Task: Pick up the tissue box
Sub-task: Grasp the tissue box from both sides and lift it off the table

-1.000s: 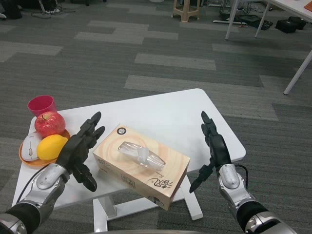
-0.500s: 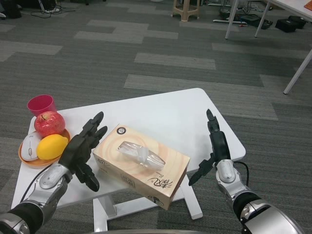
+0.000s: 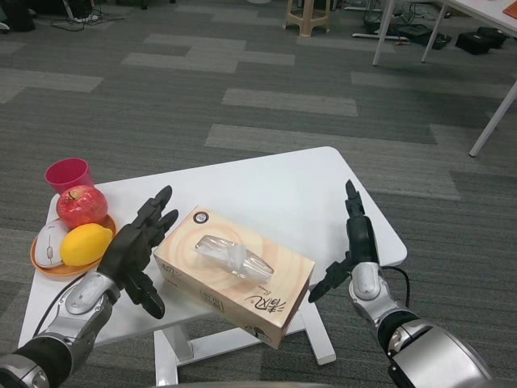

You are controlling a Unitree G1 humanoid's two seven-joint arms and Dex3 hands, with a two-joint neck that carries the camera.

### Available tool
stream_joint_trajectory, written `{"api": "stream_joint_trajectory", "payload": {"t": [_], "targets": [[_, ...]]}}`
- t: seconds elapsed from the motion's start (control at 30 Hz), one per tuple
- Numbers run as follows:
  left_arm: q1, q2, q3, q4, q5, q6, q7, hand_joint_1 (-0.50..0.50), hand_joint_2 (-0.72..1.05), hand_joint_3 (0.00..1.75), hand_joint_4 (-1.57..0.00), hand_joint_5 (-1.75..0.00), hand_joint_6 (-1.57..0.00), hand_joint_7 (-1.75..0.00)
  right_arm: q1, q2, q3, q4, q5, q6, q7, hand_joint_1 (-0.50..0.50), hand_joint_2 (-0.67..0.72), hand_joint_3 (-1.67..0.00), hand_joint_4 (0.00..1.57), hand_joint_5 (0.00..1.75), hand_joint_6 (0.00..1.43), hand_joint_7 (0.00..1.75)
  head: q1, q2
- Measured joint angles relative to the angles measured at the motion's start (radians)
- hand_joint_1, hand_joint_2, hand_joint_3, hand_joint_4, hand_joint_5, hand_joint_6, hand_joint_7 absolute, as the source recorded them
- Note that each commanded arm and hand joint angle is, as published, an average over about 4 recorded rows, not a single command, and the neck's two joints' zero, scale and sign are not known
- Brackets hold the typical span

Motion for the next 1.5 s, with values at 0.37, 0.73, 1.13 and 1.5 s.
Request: {"api": "stream_joint_trajectory", "payload": {"t": [0.37,0.73,1.13,1.5], "targets": [[0.0,-0.001,0.0,0.0,-0.001,0.0,0.0,0.5,-0.55,0.0,0.0,-0.31,0.0,0.0,-0.082,0.019,0.032,0.037,-0.009,0.036,-0.071,-0.43,0.72,0.0,0.03,0.0,0.0,0.0,-0.008,0.003],[0.0,-0.001,-0.004,0.0,-0.001,-0.001,0.0,0.5,-0.55,0.0,0.0,-0.31,0.0,0.0,-0.12,0.028,0.073,0.063,-0.012,0.067,-0.119,-0.44,0.72,0.0,0.03,0.0,0.0,0.0,-0.013,0.002],[0.0,-0.001,-0.009,0.001,-0.005,-0.001,0.0,0.5,-0.55,0.0,0.0,-0.31,0.0,0.0,-0.196,0.036,0.1,0.072,-0.013,0.121,-0.168,-0.46,0.72,0.0,0.03,0.0,0.0,0.0,-0.023,0.011],[-0.001,0.0,-0.01,0.002,-0.017,-0.001,0.0,0.5,-0.55,0.0,0.0,-0.31,0.0,0.0,-0.235,0.032,0.123,0.074,-0.013,0.14,-0.189,-0.43,0.72,0.0,0.06,0.0,0.0,0.0,-0.006,0.014]]}}
